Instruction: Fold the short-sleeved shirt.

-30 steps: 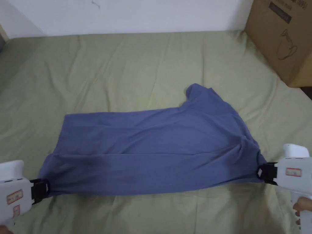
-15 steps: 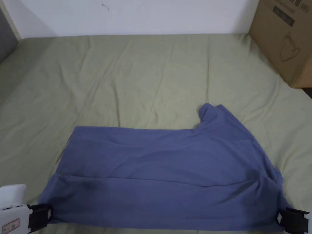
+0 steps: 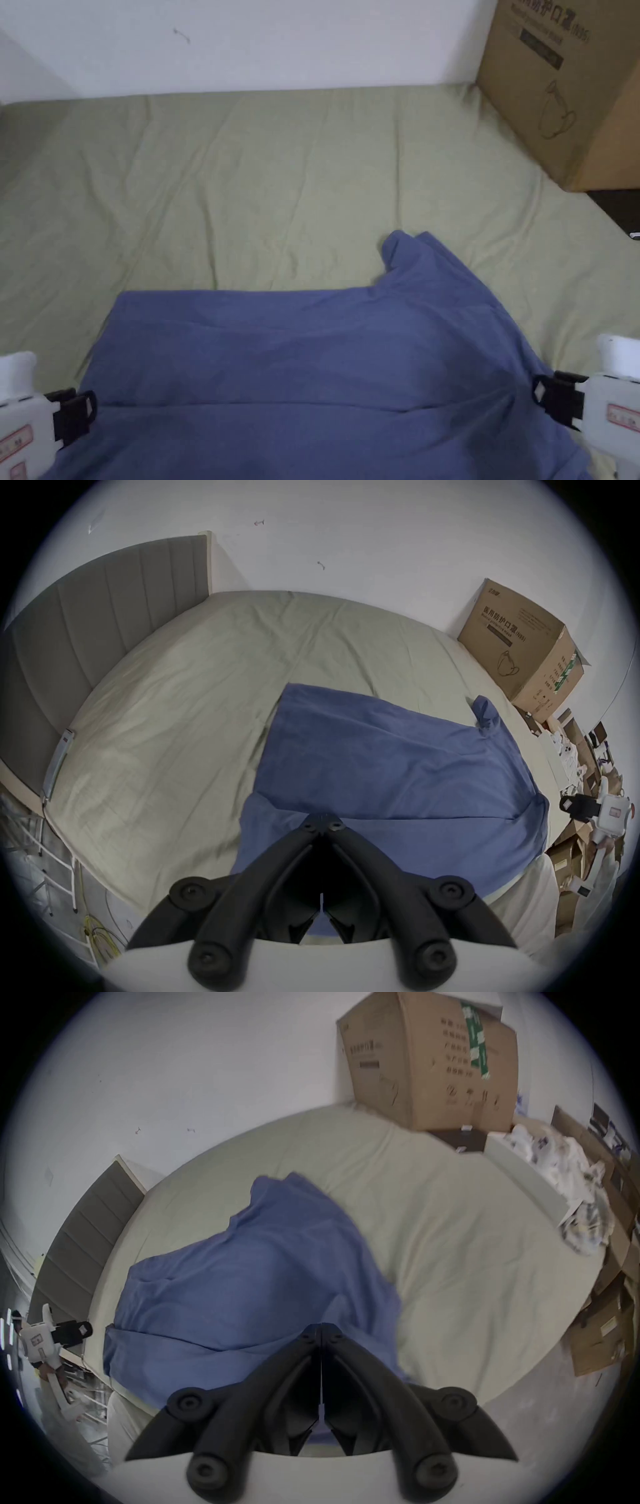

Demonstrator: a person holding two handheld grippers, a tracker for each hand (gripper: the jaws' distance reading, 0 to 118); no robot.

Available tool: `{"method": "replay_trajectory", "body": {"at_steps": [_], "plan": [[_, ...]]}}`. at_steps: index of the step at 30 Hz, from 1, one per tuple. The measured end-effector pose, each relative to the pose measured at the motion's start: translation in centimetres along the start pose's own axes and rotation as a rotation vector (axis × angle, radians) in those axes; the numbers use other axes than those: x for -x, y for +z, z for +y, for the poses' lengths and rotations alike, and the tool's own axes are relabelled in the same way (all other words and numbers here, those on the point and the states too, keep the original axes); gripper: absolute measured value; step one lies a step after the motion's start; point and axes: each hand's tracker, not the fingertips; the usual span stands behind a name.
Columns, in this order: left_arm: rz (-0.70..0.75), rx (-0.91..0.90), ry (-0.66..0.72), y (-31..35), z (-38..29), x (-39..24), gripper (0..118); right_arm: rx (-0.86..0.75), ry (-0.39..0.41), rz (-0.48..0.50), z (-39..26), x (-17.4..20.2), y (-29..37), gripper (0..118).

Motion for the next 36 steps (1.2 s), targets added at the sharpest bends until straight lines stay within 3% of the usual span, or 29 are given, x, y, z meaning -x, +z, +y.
{"method": "replay_trajectory", "body": {"at_steps": [5, 6, 7, 9, 10, 12, 14, 17, 18, 19, 20, 21, 22, 23, 27, 32, 33, 35, 36], "plan": [[-0.009, 0.048, -0.019, -2.7, 1.9, -0.8, 0, 0.036, 0.028, 0.058, 5.1, -0.4, -4.7, 0], [0.001, 0.046, -0.03, -3.2, 2.7, -0.9, 0, 0.039, 0.041, 0.065, 7.3, -0.7, -6.0, 5], [0.002, 0.037, -0.037, -3.6, 3.3, -1.0, 0, 0.037, 0.068, 0.052, 9.0, -0.7, -7.1, 26], [-0.003, 0.024, -0.035, -4.2, 4.6, -1.0, 0, 0.048, 0.172, -0.06, 12.7, -0.5, -10.2, 92], [-0.003, 0.02, -0.03, -4.6, 5.2, -1.1, 0, 0.049, 0.205, -0.085, 14.0, -0.5, -11.6, 93], [-0.003, 0.017, -0.026, -5.5, 6.0, -1.1, 0, 0.051, 0.213, -0.171, 16.2, -0.5, -14.9, 94], [0.002, 0.02, -0.022, -6.4, 6.4, -1.0, 0, 0.073, 0.21, -0.158, 16.5, -1.1, -17.9, 93], [-0.032, 0.034, -0.009, -7.8, 6.9, -0.3, 0, 0.248, 0.172, -0.183, 14.4, -1.9, -21.4, 86], [-0.035, 0.035, -0.01, -8.2, 7.1, -0.1, 3, 0.114, 0.186, -0.197, 14.5, -1.4, -20.1, 82], [-0.033, 0.039, -0.015, -8.7, 7.5, 0.0, 17, 0.158, 0.183, -0.192, 14.7, -1.1, -19.6, 72], [-0.031, 0.042, -0.017, -9.1, 8.0, 0.1, 44, 0.155, 0.185, -0.182, 14.8, -1.0, -19.2, 56], [-0.02, 0.051, -0.023, -9.8, 8.8, 0.3, 86, 0.149, 0.196, -0.183, 14.9, -0.7, -19.0, 29], [-0.013, 0.058, -0.029, -10.5, 9.4, 0.4, 110, 0.149, 0.208, -0.171, 14.9, -0.6, -19.0, 6], [-0.002, 0.053, -0.033, -11.4, 10.1, 0.4, 118, 0.154, 0.214, -0.138, 14.9, -0.5, -19.1, 4], [0.059, 0.043, -0.023, -15.8, 13.3, 1.0, 115, 0.168, 0.225, -0.18, 15.2, 0.4, -19.3, 2], [0.083, 0.156, -0.038, -21.8, 15.3, 0.8, 105, 0.17, 0.116, -0.147, 15.4, -0.7, -19.2, 3], [0.114, 0.194, -0.065, -23.1, 15.0, 0.5, 91, 0.17, 0.111, -0.148, 15.3, -0.7, -19.2, 2], [0.151, 0.161, -0.057, -22.5, 14.8, -0.1, 88, 0.169, 0.113, -0.153, 15.5, -0.4, -18.9, 3], [0.145, 0.167, -0.063, -21.7, 15.2, -0.3, 80, 0.168, 0.116, -0.153, 15.7, -0.3, -18.6, 3]]}}
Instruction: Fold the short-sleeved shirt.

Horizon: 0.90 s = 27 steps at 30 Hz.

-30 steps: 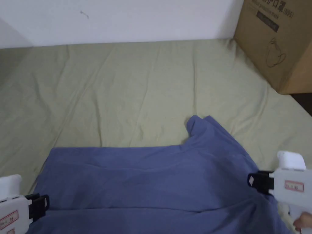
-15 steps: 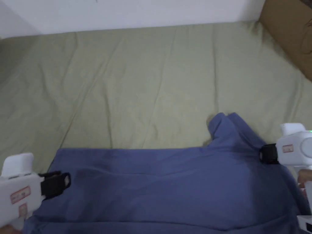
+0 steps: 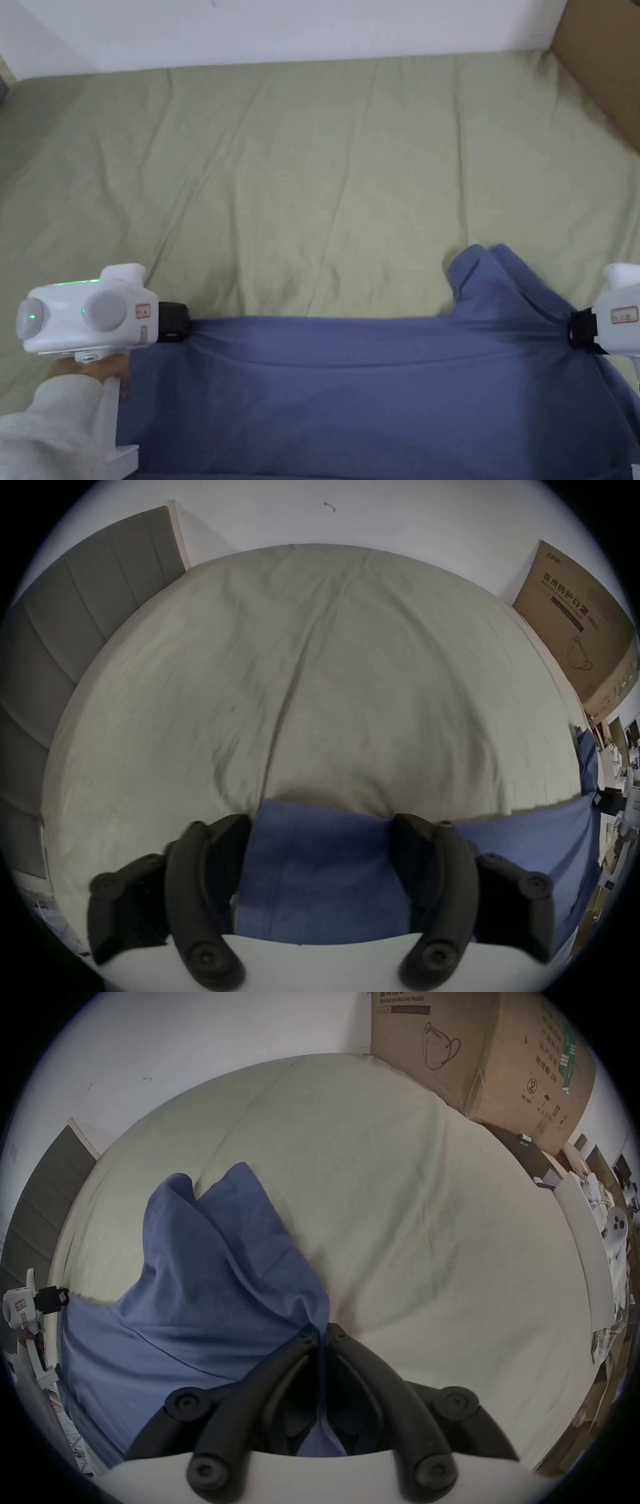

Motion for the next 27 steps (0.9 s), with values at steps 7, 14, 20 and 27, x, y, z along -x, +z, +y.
{"method": "replay_trajectory", "body": {"at_steps": [7, 14, 20, 27], "plan": [[-0.117, -0.055, 0.036, 5.4, 0.0, 1.5, 3, -0.097, -0.142, 0.23, 0.7, -1.8, 7.0, 3], [-0.144, -0.2, -0.021, 16.0, -3.2, 3.6, 3, -0.182, -0.063, 0.292, -2.9, -3.0, 16.8, 3], [-0.162, -0.245, -0.061, 23.3, -10.8, 5.0, 3, -0.175, -0.029, 0.283, -11.2, -2.7, 23.0, 2], [-0.177, -0.026, -0.017, 19.4, -21.4, 6.6, 3, 0.001, 0.128, 0.068, -22.1, -1.2, 19.8, 3]]}}
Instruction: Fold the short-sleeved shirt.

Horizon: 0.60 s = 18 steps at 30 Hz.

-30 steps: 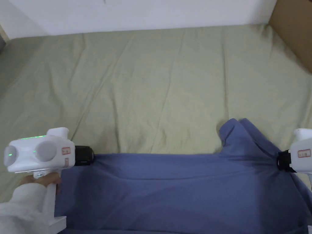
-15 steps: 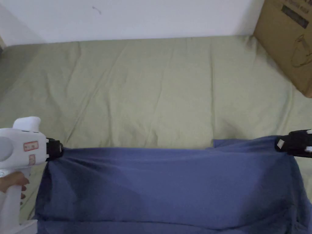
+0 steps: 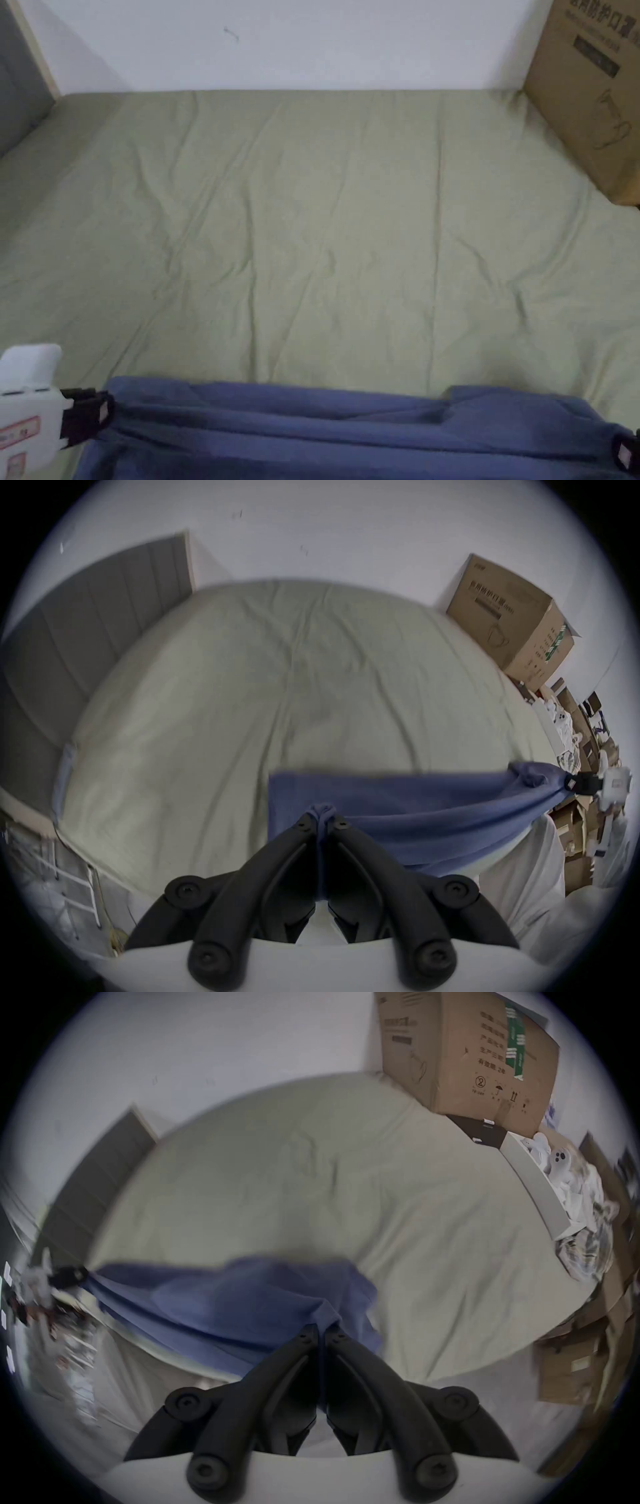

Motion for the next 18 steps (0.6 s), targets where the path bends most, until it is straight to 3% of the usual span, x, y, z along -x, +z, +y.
{"method": "replay_trajectory", "body": {"at_steps": [2, 3, 5, 6, 7, 10, 11, 12, 13, 15, 18], "plan": [[0.026, 0.039, 0.028, -1.5, -1.9, 0.2, 5, -0.006, 0.029, -0.009, -1.3, 0.1, -1.8, 5], [0.047, 0.036, 0.029, -1.9, -2.4, 0.0, 15, -0.009, 0.013, -0.016, -1.6, 0.4, -2.0, 29], [0.068, 0.007, 0.039, -1.2, -2.9, 0.4, 64, -0.012, -0.007, -0.117, -1.6, 0.2, -2.2, 92], [0.075, -0.016, 0.068, -0.6, -3.0, 0.7, 95, -0.041, -0.004, -0.097, -1.4, 0.2, -1.2, 95], [0.058, -0.054, 0.101, 0.4, -2.8, 1.1, 106, -0.091, -0.01, -0.086, -1.0, 0.3, -0.2, 95], [0.006, -0.124, 0.187, 2.8, -2.6, 2.5, 105, -0.214, -0.032, -0.11, 0.2, 1.4, 2.6, 93], [-0.002, -0.141, 0.21, 3.4, -2.6, 2.8, 104, -0.244, -0.036, -0.08, 0.6, 2.0, 3.2, 88], [-0.023, -0.159, 0.241, 4.0, -2.8, 3.2, 96, -0.276, -0.033, -0.017, 1.0, 2.9, 3.8, 72], [-0.059, -0.188, 0.28, 4.5, -3.3, 3.8, 77, -0.301, -0.037, 0.036, 1.3, 3.6, 4.1, 52], [-0.126, -0.217, 0.35, 4.5, -4.3, 4.8, 6, -0.324, -0.039, 0.078, 2.0, 5.9, 3.8, 9], [-0.126, -0.187, 0.428, 3.5, -6.0, 6.2, 3, -0.333, -0.035, 0.216, 2.7, 9.1, 2.4, 3]]}}
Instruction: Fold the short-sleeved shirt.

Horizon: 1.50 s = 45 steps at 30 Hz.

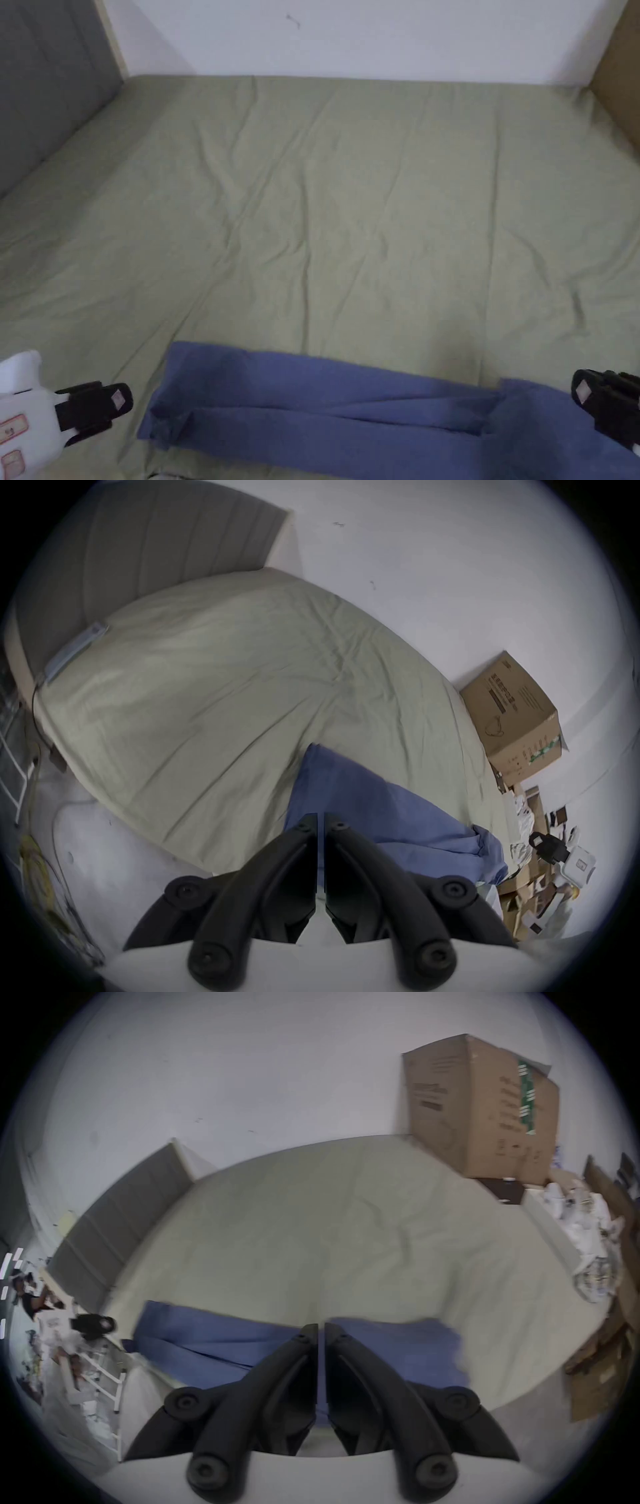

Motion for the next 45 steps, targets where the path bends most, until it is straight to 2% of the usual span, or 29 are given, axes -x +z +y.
{"method": "replay_trajectory", "body": {"at_steps": [2, 4, 5, 6, 7, 8, 10, 13, 15, 17, 19, 20, 21, 23, 24, 26, 30, 34, 38, 41, 43, 45], "plan": [[-0.009, -0.002, 0.022, -0.3, -0.5, 0.7, 4, 0.018, 0.009, 0.034, 0.0, 2.1, -1.7, 3], [-0.079, 0.0, 0.073, -0.7, -0.5, 1.7, 7, 0.06, 0.039, 0.084, -0.2, 4.0, -3.7, 3], [-0.108, 0.003, 0.089, -1.1, -0.6, 1.8, 21, 0.065, 0.044, 0.088, -0.2, 4.7, -4.4, 3], [-0.131, 0.003, 0.108, -1.5, -0.5, 2.1, 59, 0.079, 0.055, 0.104, -0.2, 5.4, -5.0, 3], [-0.14, 0.012, 0.126, -2.1, -0.4, 2.4, 89, 0.091, 0.066, 0.117, -0.3, 6.3, -5.7, 3], [-0.167, 0.035, 0.145, -2.7, -0.4, 2.6, 106, 0.098, 0.074, 0.124, -0.3, 6.8, -6.0, 3], [-0.208, 0.101, 0.184, -4.5, -0.3, 2.7, 111, 0.118, 0.1, 0.131, -0.4, 7.6, -6.7, 3], [-0.297, 0.11, 0.249, -7.0, -0.5, 2.9, 111, 0.142, 0.122, 0.13, -0.7, 8.2, -7.4, 3], [-0.289, 0.173, 0.303, -8.9, -0.5, 3.1, 110, 0.157, 0.113, 0.131, -0.9, 8.2, -7.7, 3], [-0.273, 0.158, 0.288, -10.0, -0.4, 3.9, 109, 0.167, 0.102, 0.121, -0.9, 7.9, -7.9, 3], [-0.252, 0.167, 0.257, -9.7, -0.1, 4.2, 98, 0.172, 0.087, 0.105, -0.9, 7.6, -7.8, 3], [-0.193, 0.171, 0.236, -9.3, 0.1, 4.2, 73, 0.173, 0.081, 0.104, -0.9, 7.3, -7.8, 3], [-0.122, 0.169, 0.196, -8.7, 0.1, 4.2, 6, 0.172, 0.07, 0.102, -0.8, 7.0, -7.9, 3], [-0.22, 0.217, 0.291, -9.4, 0.0, 5.1, 7, 0.169, 0.046, 0.094, -0.8, 6.4, -7.9, 3], [-0.206, 0.213, 0.285, -9.3, 0.1, 4.8, 7, 0.168, 0.03, 0.084, -0.8, 6.1, -7.9, 3], [-0.158, 0.174, 0.191, -8.3, 0.4, 3.3, 7, 0.155, 0.004, 0.061, -0.8, 5.3, -7.4, 3], [-0.232, 0.109, 0.161, -5.5, 1.9, -0.4, 7, 0.13, -0.064, 0.032, -0.8, 2.9, -6.1, 3], [-0.262, 0.039, -0.051, -2.0, 2.5, -7.7, 7, 0.078, -0.141, -0.009, -0.8, 0.6, -3.7, 3], [-0.343, 0.05, -0.189, -1.5, 0.9, -15.0, 7, 0.034, -0.203, -0.057, -1.1, -1.8, -1.4, 3], [-0.462, 0.148, -0.315, -3.8, -1.6, -21.0, 7, -0.005, -0.262, -0.081, -1.4, -4.2, -0.2, 3], [-0.507, 0.228, -0.459, -6.7, -4.0, -25.1, 7, -0.022, -0.295, -0.098, -1.8, -5.6, 0.4, 3], [-0.435, 0.314, -0.547, -10.2, -6.5, -28.4, 7, -0.025, -0.322, -0.108, -2.2, -6.5, 0.8, 3]]}}
